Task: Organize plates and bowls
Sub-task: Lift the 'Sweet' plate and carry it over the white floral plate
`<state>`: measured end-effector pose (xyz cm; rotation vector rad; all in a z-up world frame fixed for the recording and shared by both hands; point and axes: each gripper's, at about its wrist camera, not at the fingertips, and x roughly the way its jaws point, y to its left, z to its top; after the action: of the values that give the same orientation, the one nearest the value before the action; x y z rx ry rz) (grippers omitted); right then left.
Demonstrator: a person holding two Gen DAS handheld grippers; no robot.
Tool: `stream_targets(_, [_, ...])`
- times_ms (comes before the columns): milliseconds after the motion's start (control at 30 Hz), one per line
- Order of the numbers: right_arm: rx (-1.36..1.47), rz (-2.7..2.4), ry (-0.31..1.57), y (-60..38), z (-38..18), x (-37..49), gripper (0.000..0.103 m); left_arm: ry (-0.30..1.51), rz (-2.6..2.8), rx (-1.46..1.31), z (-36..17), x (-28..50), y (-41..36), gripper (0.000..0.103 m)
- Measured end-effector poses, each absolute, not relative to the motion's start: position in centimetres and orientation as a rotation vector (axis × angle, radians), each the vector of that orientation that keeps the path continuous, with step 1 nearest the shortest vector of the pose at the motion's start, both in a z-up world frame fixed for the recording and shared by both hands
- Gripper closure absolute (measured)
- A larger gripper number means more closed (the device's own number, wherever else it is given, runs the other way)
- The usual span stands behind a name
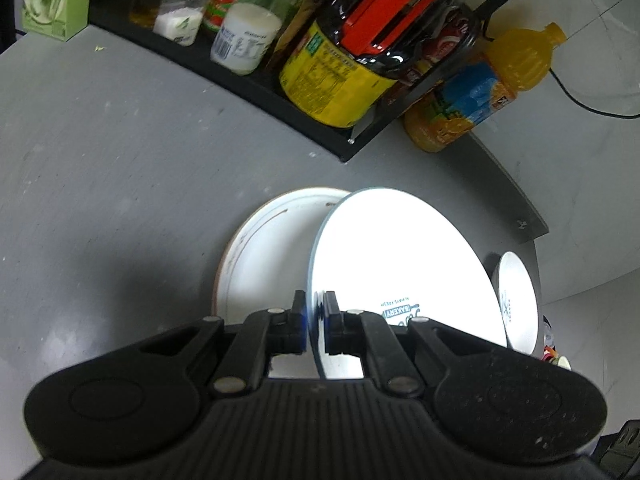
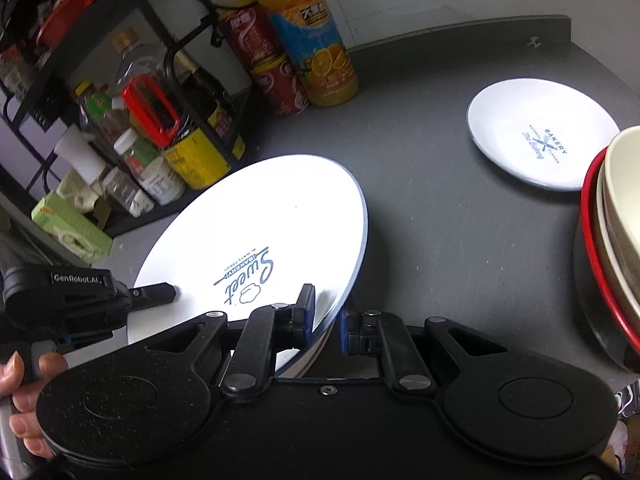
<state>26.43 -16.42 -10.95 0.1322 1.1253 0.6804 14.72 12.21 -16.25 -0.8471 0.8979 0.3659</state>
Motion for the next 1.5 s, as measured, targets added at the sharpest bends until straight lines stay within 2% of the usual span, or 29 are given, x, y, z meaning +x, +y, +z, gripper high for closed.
stream_targets(800, [0.09,0.658,1.213,-14.4,-12.4,25.9,0.091,1.014,0.43,-0.832,-18.6,14.8,13.4,0.093])
stream_targets(1233, [0.074,0.641,1.204,-14.0,-12.9,26.1,0.091,1.141,0.403,-0.71,-16.9,16.5,14.1,0.092])
stream_targets(1400, [0.075,0.639,1.2,-13.8,-13.1,26.2,0.091,1.14,0.417,-0.629,-16.0,16.3,13.9,0.065])
stream_targets(1500, [0.051,0.64,1.197,-13.4,-13.2,26.2,0.09,1.163,0.436,-0.637,-17.0,16.3,14.2,0.065])
